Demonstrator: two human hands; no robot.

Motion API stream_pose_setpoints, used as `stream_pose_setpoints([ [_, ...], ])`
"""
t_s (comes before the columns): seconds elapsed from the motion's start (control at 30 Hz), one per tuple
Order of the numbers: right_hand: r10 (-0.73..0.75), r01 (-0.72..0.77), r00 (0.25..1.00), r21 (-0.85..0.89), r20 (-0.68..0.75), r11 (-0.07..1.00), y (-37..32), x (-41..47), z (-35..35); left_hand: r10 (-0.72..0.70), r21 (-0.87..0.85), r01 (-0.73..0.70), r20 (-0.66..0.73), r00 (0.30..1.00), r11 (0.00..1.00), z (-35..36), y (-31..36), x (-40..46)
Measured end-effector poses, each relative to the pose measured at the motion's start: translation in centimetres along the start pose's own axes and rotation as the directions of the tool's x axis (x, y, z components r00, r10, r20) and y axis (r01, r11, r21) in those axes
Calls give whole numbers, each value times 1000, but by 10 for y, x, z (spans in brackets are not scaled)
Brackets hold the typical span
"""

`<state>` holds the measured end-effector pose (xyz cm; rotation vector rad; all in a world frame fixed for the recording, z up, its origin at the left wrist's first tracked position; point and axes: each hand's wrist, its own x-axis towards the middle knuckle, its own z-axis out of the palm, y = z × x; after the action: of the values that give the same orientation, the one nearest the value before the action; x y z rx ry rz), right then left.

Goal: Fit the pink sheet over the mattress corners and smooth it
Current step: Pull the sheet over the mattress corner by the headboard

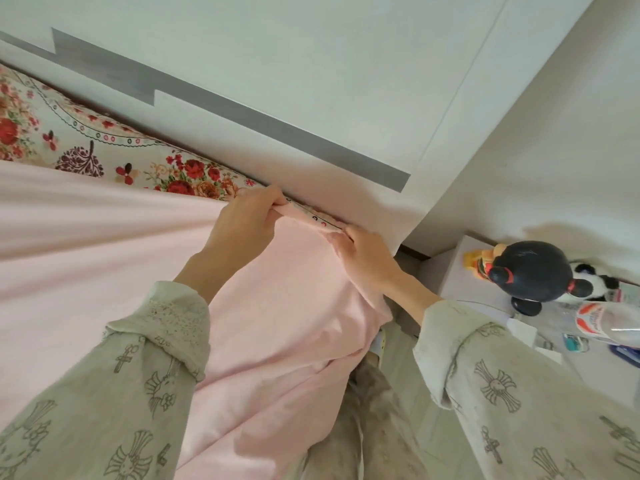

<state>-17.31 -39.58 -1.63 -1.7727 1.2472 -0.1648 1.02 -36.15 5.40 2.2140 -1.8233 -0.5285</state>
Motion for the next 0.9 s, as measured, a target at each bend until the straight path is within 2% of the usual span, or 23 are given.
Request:
stream_pose_setpoints([
  [0.1, -94, 90, 990, -38, -105, 995, 1, 0, -21, 49, -20, -51, -81, 996, 999, -2, 6, 6],
  [0.17, -101, 95, 976, -38, -191, 995, 4, 2, -36, 110, -22, -113, -117, 987, 993, 0, 18, 14],
  [0.27, -68, 51, 961, -68, -267, 996, 18, -2, -52, 144, 18, -143, -63, 988, 990, 11, 32, 26],
  [0.37, -40, 6, 983, -188, -177, 982, 34, -11, -58, 92, 82, -93, 21, 996, 992, 23, 26, 27],
  [0.5, 0, 6, 1000, -350, 16, 937, 37, -14, -51, 26, 180, -29, 19, 999, 983, 30, 8, 19],
  [0.57, 44, -30, 999, -384, 28, 923, 37, -13, -44, -2, 205, -3, 22, 1000, 979, 32, 6, 21],
  [0.63, 185, -190, 982, -231, -45, 954, 43, -10, -39, -27, 226, 11, 70, 997, 974, 35, 2, 24],
  [0.73, 405, -403, 910, 39, -86, 914, 57, -2, -33, -48, 294, -11, 194, 980, 956, 43, -12, 21],
  [0.83, 483, -478, 873, 85, -65, 874, 67, 4, -25, -95, 305, 4, 285, 954, 952, 45, -31, 16],
  [0.9, 510, -506, 858, 62, -67, 860, 71, 7, -18, -133, 335, 37, 270, 953, 942, 43, -45, 17],
])
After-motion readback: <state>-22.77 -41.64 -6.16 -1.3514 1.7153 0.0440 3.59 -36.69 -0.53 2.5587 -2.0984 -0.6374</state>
